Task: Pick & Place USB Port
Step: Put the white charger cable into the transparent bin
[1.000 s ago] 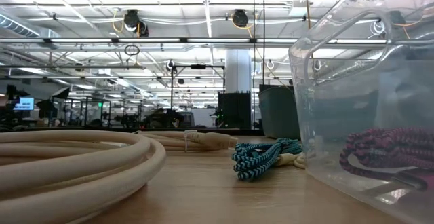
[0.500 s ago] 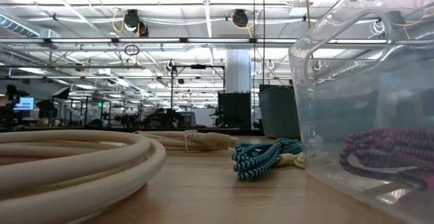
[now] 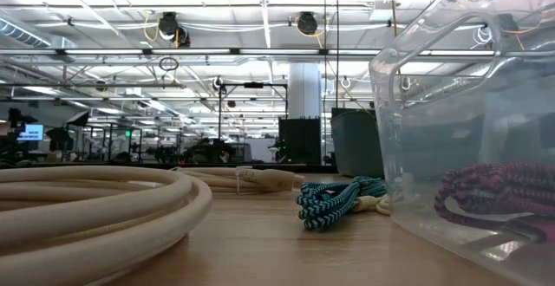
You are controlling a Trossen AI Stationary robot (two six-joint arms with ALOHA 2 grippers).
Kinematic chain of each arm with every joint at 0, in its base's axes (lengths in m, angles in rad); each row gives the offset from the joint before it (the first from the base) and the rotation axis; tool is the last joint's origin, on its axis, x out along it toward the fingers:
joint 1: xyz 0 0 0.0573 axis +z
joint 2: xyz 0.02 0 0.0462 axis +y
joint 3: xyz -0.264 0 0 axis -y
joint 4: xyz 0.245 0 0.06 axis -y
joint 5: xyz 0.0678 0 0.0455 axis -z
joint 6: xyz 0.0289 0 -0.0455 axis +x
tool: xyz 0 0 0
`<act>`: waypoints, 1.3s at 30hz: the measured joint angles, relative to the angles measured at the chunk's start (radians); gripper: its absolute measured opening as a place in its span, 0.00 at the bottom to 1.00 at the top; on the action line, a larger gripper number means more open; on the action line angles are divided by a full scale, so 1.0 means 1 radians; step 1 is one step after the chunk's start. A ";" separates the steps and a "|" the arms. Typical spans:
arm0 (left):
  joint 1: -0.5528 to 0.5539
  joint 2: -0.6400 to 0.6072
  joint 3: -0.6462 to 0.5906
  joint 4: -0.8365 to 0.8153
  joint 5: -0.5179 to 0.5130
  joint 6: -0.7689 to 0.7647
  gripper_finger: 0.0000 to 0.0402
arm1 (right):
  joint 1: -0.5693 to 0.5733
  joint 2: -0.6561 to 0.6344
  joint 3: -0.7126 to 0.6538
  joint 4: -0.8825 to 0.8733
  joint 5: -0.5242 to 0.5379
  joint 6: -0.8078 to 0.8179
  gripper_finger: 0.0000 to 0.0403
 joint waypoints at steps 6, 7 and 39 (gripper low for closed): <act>0.009 0.000 0.000 0.000 0.001 -0.011 0.10 | 0.000 0.000 0.000 0.001 0.000 -0.019 0.02; 0.009 0.000 0.000 -0.001 0.004 -0.010 0.12 | 0.000 0.000 0.000 0.002 -0.001 -0.019 0.01; -0.066 -0.130 0.001 -0.203 -0.183 0.043 0.22 | 0.002 -0.029 -0.001 -0.038 -0.056 -0.011 0.00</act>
